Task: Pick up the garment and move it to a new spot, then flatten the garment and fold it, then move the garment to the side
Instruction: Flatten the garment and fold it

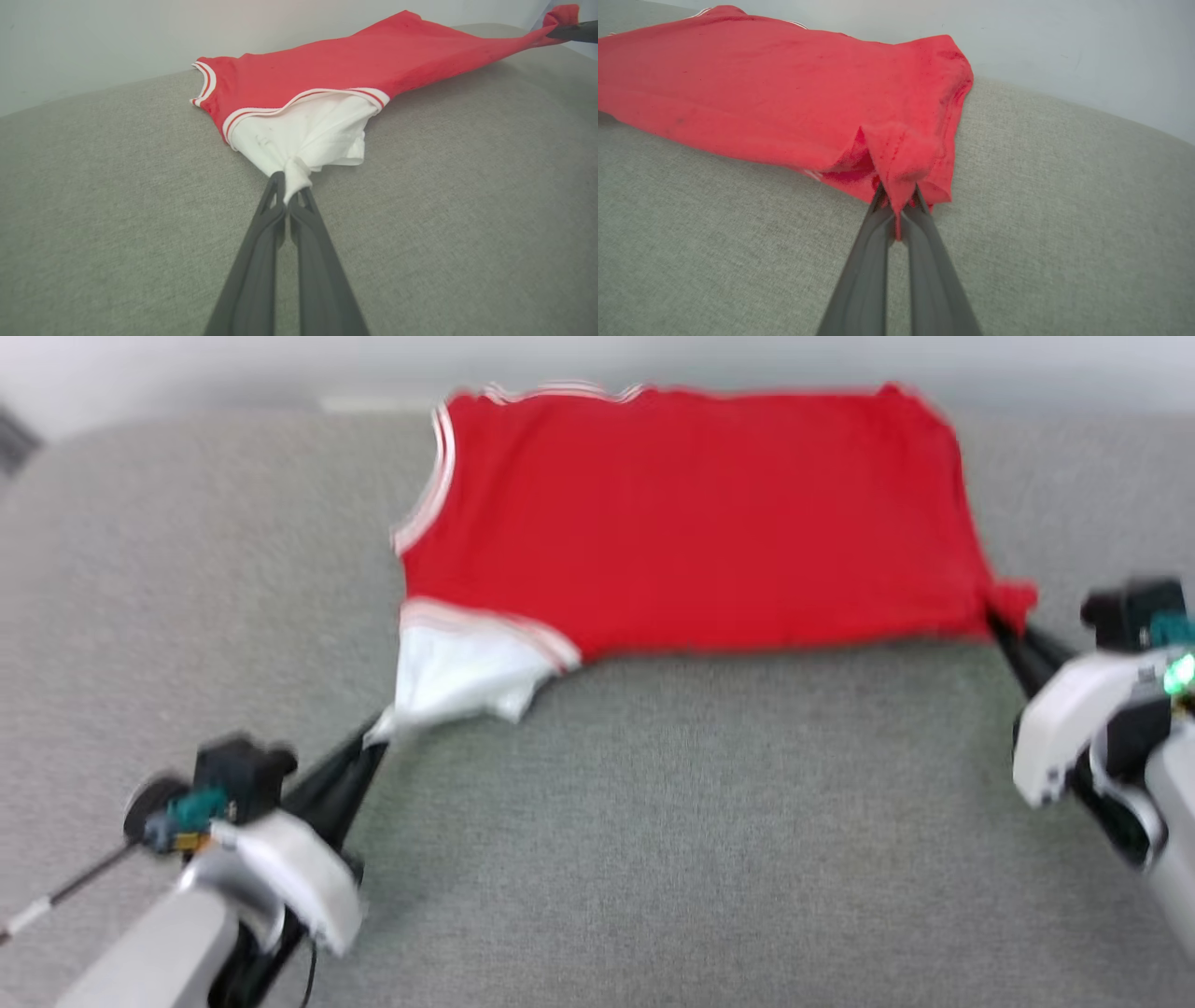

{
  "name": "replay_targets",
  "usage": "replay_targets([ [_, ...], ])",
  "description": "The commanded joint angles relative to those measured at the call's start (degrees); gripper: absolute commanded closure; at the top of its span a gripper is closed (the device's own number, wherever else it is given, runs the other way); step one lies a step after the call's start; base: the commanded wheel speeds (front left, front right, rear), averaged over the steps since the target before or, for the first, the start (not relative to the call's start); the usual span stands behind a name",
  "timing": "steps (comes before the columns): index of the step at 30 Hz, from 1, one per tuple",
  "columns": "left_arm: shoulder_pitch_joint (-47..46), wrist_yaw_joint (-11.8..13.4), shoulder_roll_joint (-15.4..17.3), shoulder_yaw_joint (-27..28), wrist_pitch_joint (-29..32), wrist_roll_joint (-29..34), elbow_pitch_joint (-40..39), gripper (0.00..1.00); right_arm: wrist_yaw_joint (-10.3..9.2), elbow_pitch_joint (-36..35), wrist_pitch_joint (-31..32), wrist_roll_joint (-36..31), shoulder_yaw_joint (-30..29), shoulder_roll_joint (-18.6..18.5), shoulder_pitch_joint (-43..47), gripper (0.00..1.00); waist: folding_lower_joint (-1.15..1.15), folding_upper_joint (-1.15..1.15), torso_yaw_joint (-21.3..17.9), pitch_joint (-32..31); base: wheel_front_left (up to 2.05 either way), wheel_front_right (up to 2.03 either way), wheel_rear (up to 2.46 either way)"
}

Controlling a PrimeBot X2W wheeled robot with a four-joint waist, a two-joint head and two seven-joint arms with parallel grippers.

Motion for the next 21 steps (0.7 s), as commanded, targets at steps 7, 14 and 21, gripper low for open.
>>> replay_targets([
  [7,13.15,4.49,5.5,-0.69,4.76,-3.5,-11.98,1.0,-0.06,-5.32,1.48,6.26,0.51,-3.85,10.14,1.0,0.02,0.0,0.33,-7.85,0.0,0.0,0.0],
  [14,23.97,7.6,10.49,-3.04,10.01,-6.28,-23.15,1.0,-0.06,-10.99,3.16,6.94,-1.01,-7.37,20.58,1.0,0.02,0.0,0.15,-12.86,0.0,0.0,0.0],
  [21,32.44,10.44,13.2,-4.48,11.75,-9.24,-31.2,1.0,-0.06,-19.27,6.5,8.72,-7.17,-7.93,32.45,1.0,0.02,0.0,-0.17,-15.34,0.0,0.0,0.0],
])
